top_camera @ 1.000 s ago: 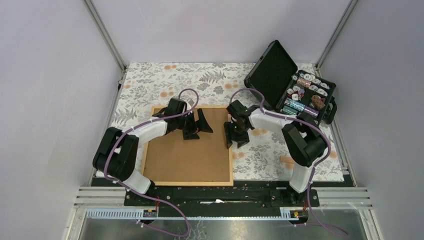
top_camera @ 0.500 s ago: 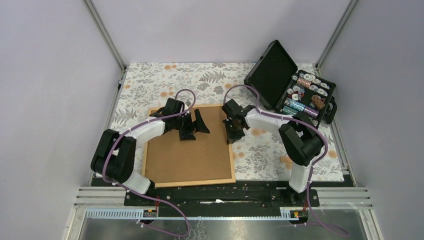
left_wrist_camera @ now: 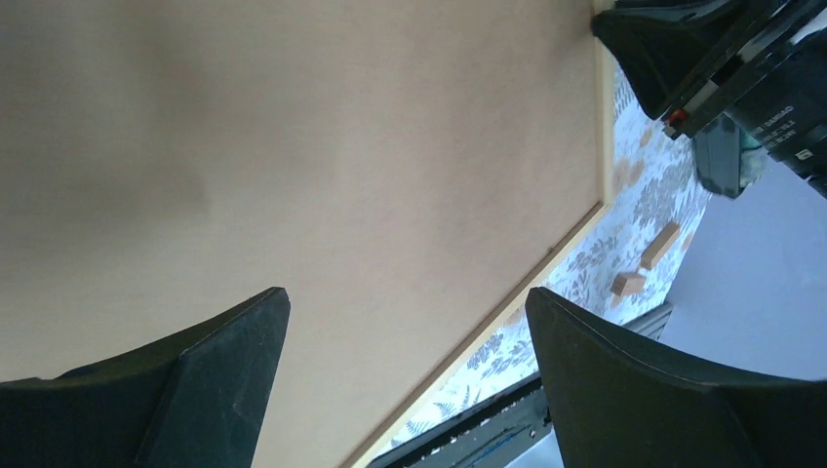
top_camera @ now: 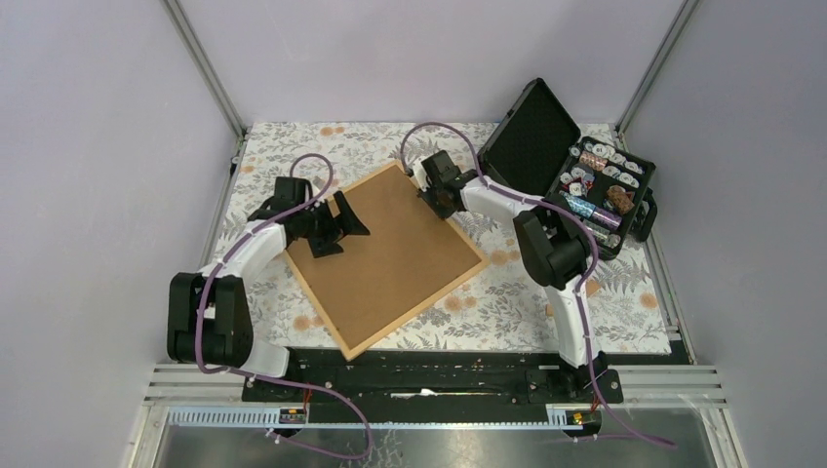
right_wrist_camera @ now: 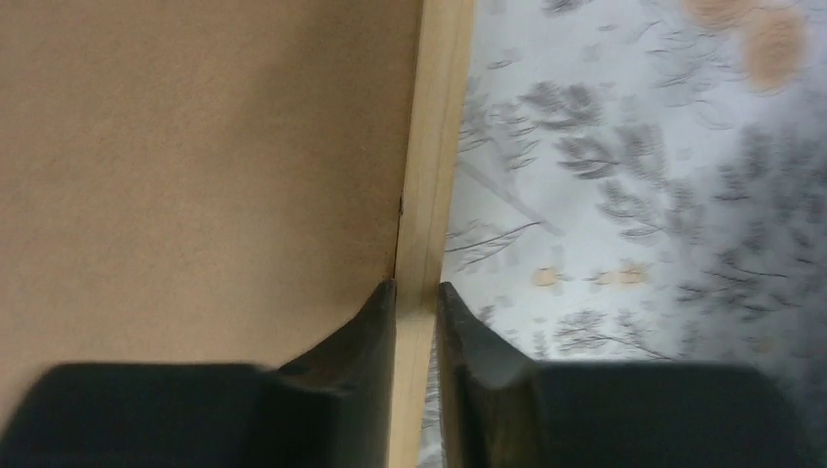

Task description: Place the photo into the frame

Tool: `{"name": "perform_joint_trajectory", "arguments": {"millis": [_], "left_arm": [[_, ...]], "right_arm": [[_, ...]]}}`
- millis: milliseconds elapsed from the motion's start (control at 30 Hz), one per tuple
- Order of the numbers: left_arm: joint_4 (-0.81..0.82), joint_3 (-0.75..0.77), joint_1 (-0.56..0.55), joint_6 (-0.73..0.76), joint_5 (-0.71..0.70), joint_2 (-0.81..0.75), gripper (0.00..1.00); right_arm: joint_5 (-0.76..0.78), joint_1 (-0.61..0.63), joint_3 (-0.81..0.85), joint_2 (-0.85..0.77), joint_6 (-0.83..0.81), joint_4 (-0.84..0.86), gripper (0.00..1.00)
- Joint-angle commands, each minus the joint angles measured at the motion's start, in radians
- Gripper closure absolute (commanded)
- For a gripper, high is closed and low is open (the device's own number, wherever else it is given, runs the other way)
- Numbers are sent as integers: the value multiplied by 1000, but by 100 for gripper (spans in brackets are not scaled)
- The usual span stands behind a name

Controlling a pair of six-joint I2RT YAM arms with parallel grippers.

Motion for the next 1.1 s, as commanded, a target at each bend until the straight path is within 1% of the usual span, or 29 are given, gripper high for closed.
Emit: {"name": "perform_joint_trajectory", "arguments": {"millis": [0, 33, 67, 133, 167, 200, 233, 267, 300, 367, 467, 567, 600, 667, 767, 867, 1067], "left_arm": [[-17, 60, 57, 43, -8, -19, 3], [-16, 72, 70, 44, -7, -10, 3], [-13, 86, 81, 43, -10, 3, 3], [-5, 119, 105, 36, -10, 32, 3], [0, 139, 112, 32, -13, 48, 3], [7, 161, 126, 26, -19, 65, 3], [16, 182, 145, 21, -24, 85, 3], [22, 209, 158, 15, -31, 109, 3], [27, 240, 172, 7, -34, 136, 2], [35, 322, 193, -6, -50, 199, 2], [37, 437, 208, -24, -85, 309, 2], [84, 520, 214, -38, -98, 416, 1], [71, 554, 217, -34, -119, 453, 1], [41, 637, 225, -15, -108, 533, 1], [-42, 767, 225, 44, -90, 665, 1], [-123, 824, 227, 69, -71, 751, 1], [-61, 635, 229, -3, -9, 694, 1]], "right_arm": [[181, -19, 123, 11, -280, 106, 56], [192, -19, 175, 11, -253, 76, 44], [180, -17, 222, 8, -214, 23, 37], [203, -8, 292, -12, -65, -63, 24], [229, -4, 311, -28, 19, -111, 18], [249, -1, 317, -48, 123, -165, 16], [252, -1, 295, -79, 231, -207, 13], [219, -2, 254, -119, 337, -241, 11], [176, -2, 190, -176, 422, -263, 11], [46, -3, 50, -267, 542, -272, 10], [-15, -7, -174, -394, 721, -246, 7], [-103, -12, -414, -534, 857, -101, 6], [-119, -13, -486, -575, 905, -53, 5], [-159, -28, -596, -627, 977, 25, 3], [-200, -45, -681, -649, 1047, 78, 3], [-250, -58, -729, -630, 1071, 132, 3], [-278, -84, -725, -533, 1041, 231, 3]]}}
